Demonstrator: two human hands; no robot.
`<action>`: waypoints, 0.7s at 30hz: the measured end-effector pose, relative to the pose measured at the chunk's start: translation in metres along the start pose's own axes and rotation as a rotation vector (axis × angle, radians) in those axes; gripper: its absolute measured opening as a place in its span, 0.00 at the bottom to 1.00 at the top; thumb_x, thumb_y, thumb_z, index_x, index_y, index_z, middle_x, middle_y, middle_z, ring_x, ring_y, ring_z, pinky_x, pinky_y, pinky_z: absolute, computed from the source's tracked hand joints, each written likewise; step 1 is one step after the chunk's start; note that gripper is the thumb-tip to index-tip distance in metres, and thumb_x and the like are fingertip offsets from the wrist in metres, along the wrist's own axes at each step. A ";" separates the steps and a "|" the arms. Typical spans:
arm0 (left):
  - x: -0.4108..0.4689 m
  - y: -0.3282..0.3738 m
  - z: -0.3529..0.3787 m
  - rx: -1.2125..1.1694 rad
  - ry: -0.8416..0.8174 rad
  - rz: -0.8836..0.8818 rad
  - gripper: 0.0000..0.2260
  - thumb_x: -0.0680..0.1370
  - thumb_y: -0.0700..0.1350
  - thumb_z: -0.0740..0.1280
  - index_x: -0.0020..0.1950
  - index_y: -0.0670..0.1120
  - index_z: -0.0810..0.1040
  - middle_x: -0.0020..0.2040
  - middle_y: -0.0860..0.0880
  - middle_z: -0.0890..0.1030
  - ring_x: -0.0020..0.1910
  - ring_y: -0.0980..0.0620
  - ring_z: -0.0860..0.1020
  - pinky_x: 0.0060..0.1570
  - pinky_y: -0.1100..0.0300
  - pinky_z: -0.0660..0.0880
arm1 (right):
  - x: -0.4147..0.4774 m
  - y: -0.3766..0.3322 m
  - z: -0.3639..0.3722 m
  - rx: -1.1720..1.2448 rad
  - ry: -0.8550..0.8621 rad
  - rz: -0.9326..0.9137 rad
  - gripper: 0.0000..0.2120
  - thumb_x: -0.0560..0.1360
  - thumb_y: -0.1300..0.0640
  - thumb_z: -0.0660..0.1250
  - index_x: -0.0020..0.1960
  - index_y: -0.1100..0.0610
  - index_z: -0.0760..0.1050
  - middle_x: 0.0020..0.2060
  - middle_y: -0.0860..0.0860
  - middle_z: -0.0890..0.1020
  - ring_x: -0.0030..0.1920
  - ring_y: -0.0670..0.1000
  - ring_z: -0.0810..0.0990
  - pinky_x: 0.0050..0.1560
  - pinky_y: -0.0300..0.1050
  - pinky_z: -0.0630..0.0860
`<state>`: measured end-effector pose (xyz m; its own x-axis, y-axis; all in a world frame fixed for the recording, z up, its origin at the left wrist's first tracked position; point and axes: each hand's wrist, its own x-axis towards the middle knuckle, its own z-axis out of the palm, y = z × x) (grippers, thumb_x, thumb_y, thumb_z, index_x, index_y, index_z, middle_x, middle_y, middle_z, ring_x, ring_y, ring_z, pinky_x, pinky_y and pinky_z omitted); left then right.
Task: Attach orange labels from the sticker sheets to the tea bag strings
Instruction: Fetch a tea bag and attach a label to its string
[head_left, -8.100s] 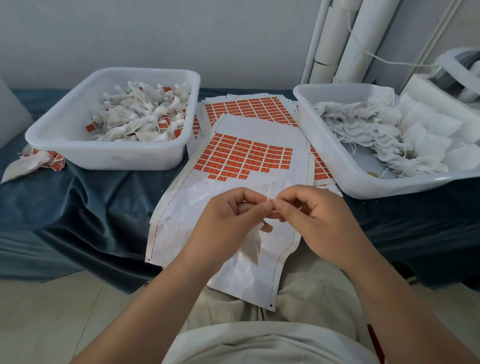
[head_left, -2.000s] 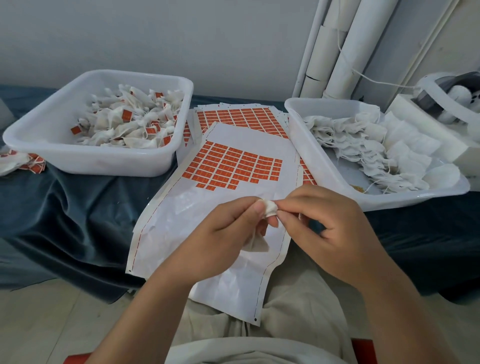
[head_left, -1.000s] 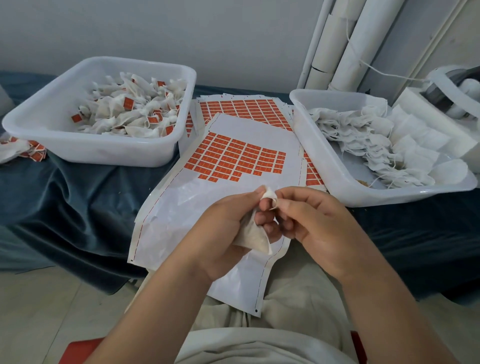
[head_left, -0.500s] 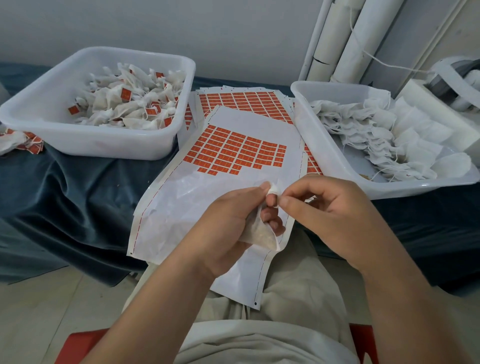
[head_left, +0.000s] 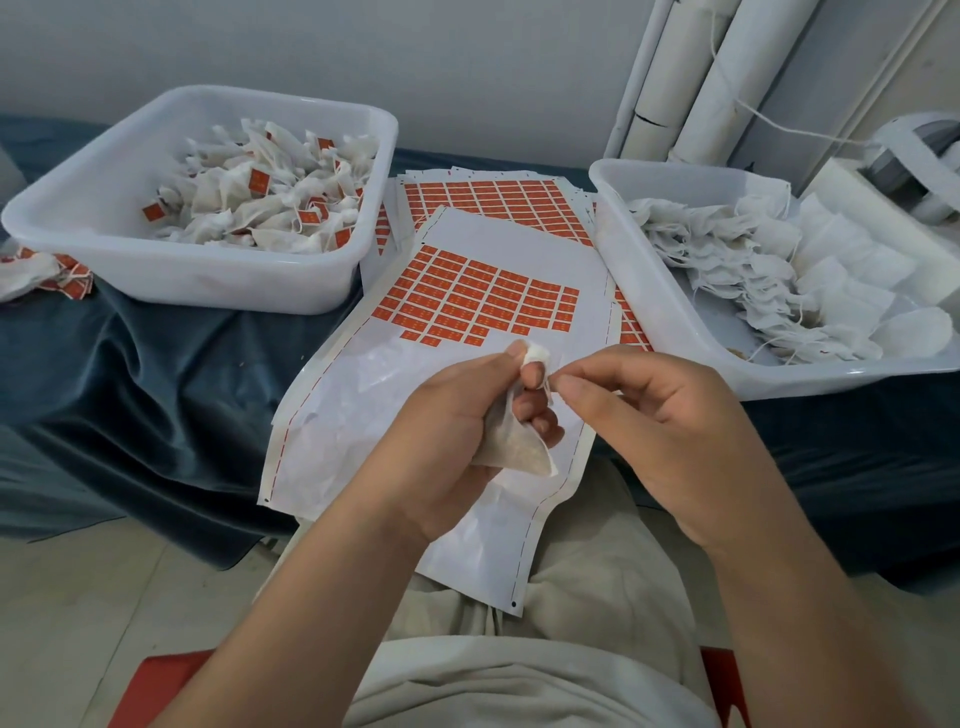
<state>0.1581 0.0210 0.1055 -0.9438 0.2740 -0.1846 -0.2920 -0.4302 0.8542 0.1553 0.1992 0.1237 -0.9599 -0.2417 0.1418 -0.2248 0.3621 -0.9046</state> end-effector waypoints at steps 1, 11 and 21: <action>-0.001 0.000 0.001 0.060 0.027 0.014 0.21 0.88 0.49 0.59 0.37 0.49 0.80 0.33 0.49 0.73 0.37 0.52 0.73 0.50 0.53 0.78 | 0.000 0.000 0.000 -0.011 0.017 -0.010 0.09 0.75 0.44 0.71 0.50 0.47 0.87 0.49 0.43 0.88 0.54 0.47 0.85 0.57 0.53 0.83; 0.000 -0.004 0.002 0.517 0.169 0.099 0.22 0.85 0.59 0.59 0.37 0.54 0.82 0.35 0.53 0.81 0.40 0.55 0.80 0.55 0.55 0.79 | 0.003 0.012 0.001 -0.096 0.044 0.017 0.06 0.75 0.47 0.71 0.45 0.46 0.85 0.45 0.43 0.87 0.49 0.47 0.84 0.50 0.43 0.82; 0.007 -0.014 -0.009 -0.017 -0.182 -0.015 0.16 0.85 0.51 0.62 0.42 0.48 0.81 0.34 0.51 0.74 0.36 0.52 0.75 0.50 0.56 0.78 | 0.009 0.017 -0.006 0.241 -0.075 0.190 0.12 0.71 0.48 0.71 0.48 0.55 0.86 0.49 0.60 0.86 0.55 0.63 0.83 0.60 0.60 0.78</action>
<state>0.1540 0.0210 0.0880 -0.8965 0.4304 -0.1049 -0.3095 -0.4390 0.8435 0.1415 0.2089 0.1121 -0.9640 -0.2589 -0.0605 0.0119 0.1855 -0.9826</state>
